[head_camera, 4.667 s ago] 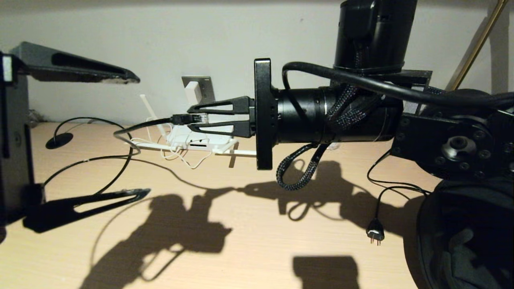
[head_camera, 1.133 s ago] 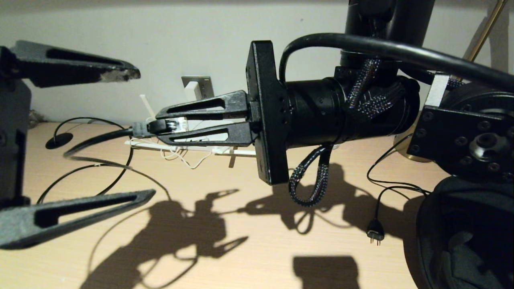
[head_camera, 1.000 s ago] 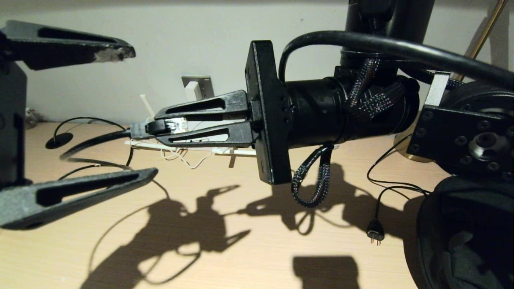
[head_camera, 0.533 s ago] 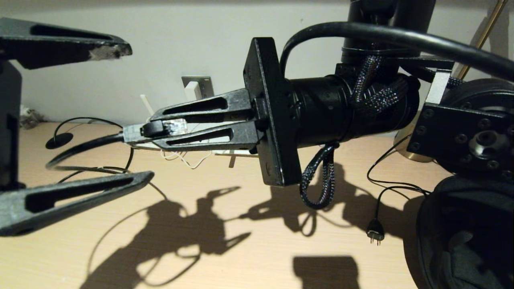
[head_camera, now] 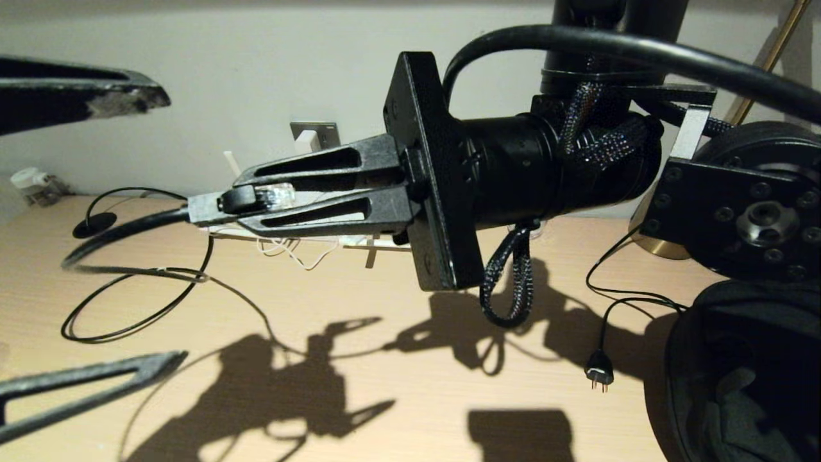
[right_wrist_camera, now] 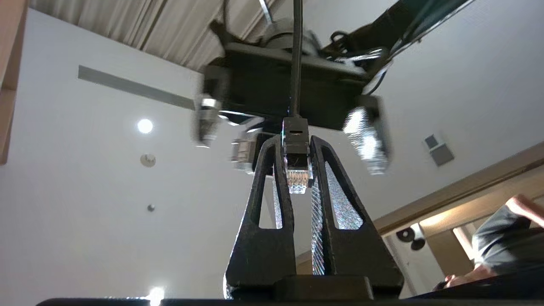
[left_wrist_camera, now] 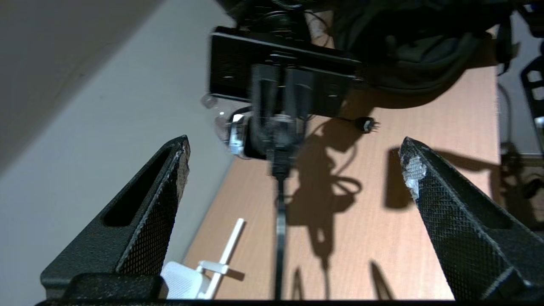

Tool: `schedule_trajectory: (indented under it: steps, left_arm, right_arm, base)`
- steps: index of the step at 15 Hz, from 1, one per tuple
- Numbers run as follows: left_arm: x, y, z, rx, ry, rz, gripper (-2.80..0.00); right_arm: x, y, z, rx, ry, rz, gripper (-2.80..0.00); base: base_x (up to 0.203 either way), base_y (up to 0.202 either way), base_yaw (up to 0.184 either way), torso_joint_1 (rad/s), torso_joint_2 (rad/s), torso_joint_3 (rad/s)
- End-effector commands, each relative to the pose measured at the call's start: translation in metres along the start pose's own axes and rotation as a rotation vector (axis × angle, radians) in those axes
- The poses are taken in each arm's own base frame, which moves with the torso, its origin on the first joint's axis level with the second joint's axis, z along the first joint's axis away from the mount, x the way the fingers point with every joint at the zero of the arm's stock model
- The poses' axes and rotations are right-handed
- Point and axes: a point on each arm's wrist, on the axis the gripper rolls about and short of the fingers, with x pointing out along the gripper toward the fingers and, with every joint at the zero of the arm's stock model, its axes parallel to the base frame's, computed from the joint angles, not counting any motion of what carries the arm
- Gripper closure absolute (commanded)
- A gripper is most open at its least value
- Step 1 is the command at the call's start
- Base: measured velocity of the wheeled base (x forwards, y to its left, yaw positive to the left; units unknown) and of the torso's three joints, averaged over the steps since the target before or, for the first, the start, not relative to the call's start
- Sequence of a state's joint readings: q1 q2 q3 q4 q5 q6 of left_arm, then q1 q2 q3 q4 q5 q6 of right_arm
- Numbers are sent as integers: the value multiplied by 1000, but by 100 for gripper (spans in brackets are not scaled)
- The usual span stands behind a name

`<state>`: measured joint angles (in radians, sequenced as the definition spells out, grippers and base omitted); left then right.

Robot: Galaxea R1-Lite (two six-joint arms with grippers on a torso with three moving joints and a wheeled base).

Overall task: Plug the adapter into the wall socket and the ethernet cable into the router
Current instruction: Hand it to the other hand

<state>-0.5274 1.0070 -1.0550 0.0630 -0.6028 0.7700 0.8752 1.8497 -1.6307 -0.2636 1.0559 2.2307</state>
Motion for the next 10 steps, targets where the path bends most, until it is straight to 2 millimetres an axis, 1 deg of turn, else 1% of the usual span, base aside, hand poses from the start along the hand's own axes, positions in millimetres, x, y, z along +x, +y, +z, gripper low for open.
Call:
schedule_trajectory:
  steps: [1,4,10]
  left_arm:
    - [-5,-4,2,10,-11,-1,-280]
    - [-2,-1,2,12,-15,1,-280]
    - [-1,-4,-1,0,3,-6,-280]
  right_arm:
    - [1,3,2,15,7,1,0]
    - [2,4,4,17,7,1,0]
    - [2,5,2,26,19,-5,0]
  base:
    - [0,0,0,0,0,0]
    - [0,0,0,0,0,0]
    - [0,0,0,0,0,0]
